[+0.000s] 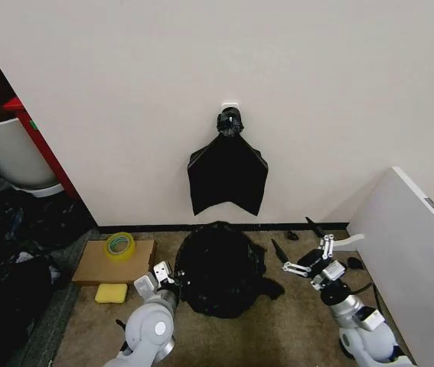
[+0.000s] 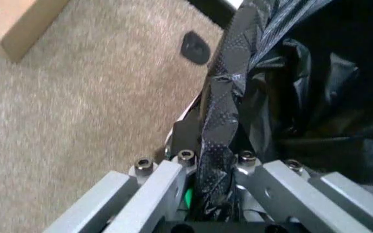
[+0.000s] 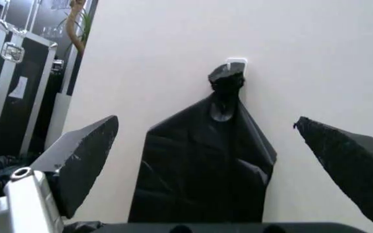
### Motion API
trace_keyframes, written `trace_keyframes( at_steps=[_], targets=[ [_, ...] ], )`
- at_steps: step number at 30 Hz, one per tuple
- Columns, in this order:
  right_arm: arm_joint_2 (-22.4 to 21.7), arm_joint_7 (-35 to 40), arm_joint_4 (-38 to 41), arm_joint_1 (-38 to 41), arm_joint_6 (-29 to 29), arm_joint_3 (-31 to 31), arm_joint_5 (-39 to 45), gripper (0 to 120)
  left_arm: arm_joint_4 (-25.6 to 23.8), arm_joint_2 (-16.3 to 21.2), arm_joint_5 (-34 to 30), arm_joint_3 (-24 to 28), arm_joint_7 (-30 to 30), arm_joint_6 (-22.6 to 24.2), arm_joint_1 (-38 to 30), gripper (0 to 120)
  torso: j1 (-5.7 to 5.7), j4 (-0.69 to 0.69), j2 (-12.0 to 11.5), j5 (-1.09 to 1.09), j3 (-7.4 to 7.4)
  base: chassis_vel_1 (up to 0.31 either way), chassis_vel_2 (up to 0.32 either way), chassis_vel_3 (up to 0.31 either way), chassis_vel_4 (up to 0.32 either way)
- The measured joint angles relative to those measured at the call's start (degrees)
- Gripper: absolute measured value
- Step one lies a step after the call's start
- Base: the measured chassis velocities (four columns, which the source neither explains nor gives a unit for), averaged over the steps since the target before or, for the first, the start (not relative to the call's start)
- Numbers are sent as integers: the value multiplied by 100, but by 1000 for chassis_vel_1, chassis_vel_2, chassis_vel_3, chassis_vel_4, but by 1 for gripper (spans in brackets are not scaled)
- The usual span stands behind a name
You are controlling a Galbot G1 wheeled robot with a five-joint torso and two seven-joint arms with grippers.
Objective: Place the garbage bag over the trash bin.
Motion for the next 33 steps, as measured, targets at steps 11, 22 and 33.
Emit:
trace_keyframes(
  at_steps=[11,22,33],
  targets=[
    [123,-98,6,-52,-2,-2,-57,100,-277,36,167,-21,-63,57,123,29,0,-2,0,-2,1,0,0,0,0],
    [350,-104,-19,-100,-5,33,-97,100,-869,257,351,-165,-98,10,319,63,0,-1,0,-1,1,0,0,0,0],
    [545,-48,7,-171,-8,153,-93,100,-1482,330,417,-267,-233,-73,583,99,0,-1,0,-1,1,0,0,0,0]
  ],
)
